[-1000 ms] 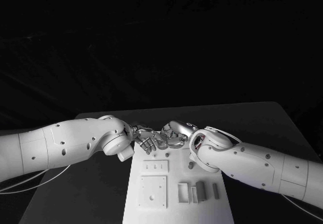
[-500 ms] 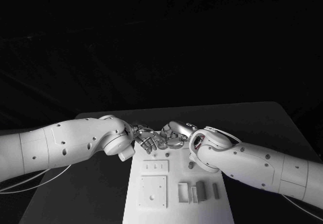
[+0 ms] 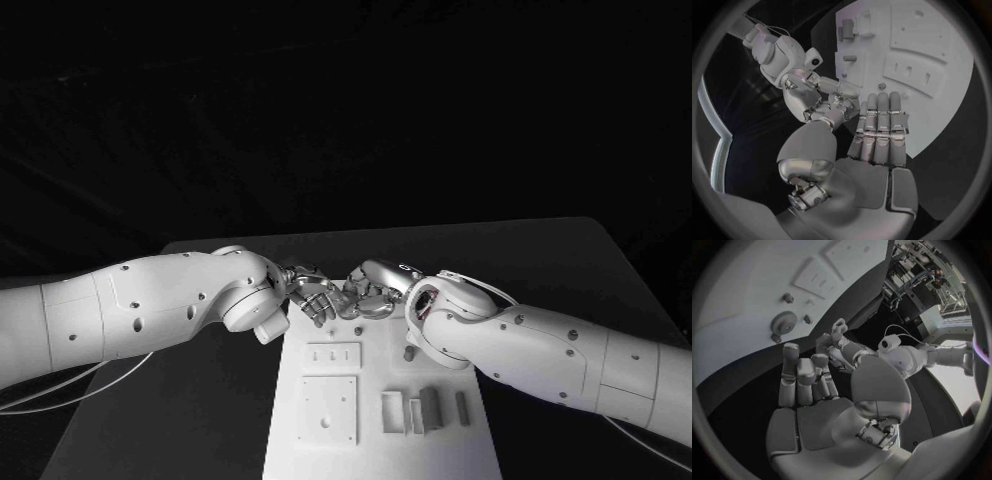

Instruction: Assemble the parts on the task board

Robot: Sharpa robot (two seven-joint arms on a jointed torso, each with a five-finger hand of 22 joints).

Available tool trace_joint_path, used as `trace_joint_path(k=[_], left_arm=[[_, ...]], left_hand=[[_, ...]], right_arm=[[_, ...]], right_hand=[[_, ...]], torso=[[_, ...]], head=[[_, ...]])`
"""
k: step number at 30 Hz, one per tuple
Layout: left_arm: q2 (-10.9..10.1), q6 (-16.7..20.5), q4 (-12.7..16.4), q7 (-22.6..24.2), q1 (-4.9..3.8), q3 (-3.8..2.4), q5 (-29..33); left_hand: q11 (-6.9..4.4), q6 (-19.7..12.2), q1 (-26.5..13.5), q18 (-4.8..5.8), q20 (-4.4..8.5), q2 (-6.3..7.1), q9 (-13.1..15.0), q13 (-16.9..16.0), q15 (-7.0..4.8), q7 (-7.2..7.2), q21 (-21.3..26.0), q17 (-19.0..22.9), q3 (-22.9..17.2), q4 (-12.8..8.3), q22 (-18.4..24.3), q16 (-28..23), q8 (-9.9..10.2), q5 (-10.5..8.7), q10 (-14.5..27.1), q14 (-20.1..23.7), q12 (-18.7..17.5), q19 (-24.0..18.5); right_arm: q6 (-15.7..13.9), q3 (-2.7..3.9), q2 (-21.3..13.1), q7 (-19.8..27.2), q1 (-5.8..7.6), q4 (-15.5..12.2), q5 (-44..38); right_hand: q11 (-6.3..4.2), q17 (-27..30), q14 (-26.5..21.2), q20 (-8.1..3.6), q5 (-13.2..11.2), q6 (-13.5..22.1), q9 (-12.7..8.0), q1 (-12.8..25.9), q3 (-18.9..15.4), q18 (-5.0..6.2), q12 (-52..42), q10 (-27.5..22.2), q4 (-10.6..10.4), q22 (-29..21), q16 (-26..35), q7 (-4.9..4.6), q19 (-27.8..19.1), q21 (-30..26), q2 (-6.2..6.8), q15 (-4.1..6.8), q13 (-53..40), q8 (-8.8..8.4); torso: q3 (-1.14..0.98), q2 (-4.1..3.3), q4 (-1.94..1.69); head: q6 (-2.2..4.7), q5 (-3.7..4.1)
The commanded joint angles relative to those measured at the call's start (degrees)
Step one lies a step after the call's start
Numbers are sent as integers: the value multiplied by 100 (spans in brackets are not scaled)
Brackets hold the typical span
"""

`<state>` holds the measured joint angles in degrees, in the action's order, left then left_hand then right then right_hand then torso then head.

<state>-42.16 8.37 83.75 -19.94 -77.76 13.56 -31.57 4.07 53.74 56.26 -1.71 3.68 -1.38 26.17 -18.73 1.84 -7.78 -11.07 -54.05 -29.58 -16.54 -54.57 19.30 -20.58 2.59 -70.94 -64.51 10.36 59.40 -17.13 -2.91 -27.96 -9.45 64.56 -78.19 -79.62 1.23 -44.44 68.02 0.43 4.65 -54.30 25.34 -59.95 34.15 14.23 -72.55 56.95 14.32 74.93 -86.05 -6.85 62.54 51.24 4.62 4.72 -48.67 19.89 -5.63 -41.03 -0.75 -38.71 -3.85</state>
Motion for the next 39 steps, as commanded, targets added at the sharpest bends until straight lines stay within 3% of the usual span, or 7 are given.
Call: trace_joint_path(k=[1, 13, 33, 37, 39], left_arm=[[-4, 53, 14, 36, 2, 5, -9], [8, 94, 11, 83, 2, 5, 83], [3, 413, -7, 184, 2, 5, 412], [5, 485, -18, 186, 2, 5, 525], [-4, 522, -24, 187, 2, 5, 530]], left_hand=[[-6, 58, 114, -66, -1, -17, 13, -21, 3, 7, 2, -23, -118, 1, -20, -20, 14, 22, -54, -49, -29, 28], [-73, 203, 402, -36, 28, -60, 81, -116, -36, 78, -16, -149, -438, -13, -105, -16, -60, 21, -202, -137, 7, 33], [-135, 332, 484, -5, 76, -45, 190, -202, -83, 138, -48, -286, -558, -2, -193, -9, -150, 21, -363, -254, 29, 89], [-165, 391, 466, -4, 98, -37, 235, -233, -103, 168, -68, -332, -607, 5, -222, -1, -183, 38, -429, -300, 45, 131], [-184, 427, 441, -1, 118, -19, 270, -260, -121, 187, -85, -370, -663, 8, -247, 3, -195, 77, -469, -339, 49, 167]], right_arm=[[90, 9, 13, -11, 6, 39, -72], [174, 9, 39, 2, 10, 72, -72], [131, 7, 57, 40, 10, 155, -70], [101, 7, 34, 74, 10, 177, -60], [75, 6, 11, 109, 10, 188, -12]], right_hand=[[-52, 6, 10, -35, 1, -59, 3, 36, -5, 77, -36, 6, -36, 101, -37, -17, 7, 20, 14, 40, 7, 35], [-54, 8, 11, -35, -1, -60, 6, 60, -9, 77, -38, 6, -52, 99, -36, -16, 8, 18, 27, 43, 11, 31], [-55, 12, 6, -37, 0, -52, 6, 71, -9, 77, -37, 0, -54, 98, -30, -16, 3, 11, 51, 45, 16, 21], [-11, 23, -37, -29, 1, 110, -29, 97, -12, 77, -2, -62, -55, 90, 0, -63, -31, -21, 156, 16, 39, -83], [83, 31, -84, -14, 1, 420, -108, 118, -20, 77, 38, -136, -63, 84, 25, -167, -67, -53, 287, -67, 65, -265]], torso=[[2, 0, -1], [-1, -1, 0], [-9, 0, 2], [-7, 2, 0], [-7, 3, -1]], head=[[0, 4], [0, 11], [-5, 12], [-4, 11], [-6, 9]])
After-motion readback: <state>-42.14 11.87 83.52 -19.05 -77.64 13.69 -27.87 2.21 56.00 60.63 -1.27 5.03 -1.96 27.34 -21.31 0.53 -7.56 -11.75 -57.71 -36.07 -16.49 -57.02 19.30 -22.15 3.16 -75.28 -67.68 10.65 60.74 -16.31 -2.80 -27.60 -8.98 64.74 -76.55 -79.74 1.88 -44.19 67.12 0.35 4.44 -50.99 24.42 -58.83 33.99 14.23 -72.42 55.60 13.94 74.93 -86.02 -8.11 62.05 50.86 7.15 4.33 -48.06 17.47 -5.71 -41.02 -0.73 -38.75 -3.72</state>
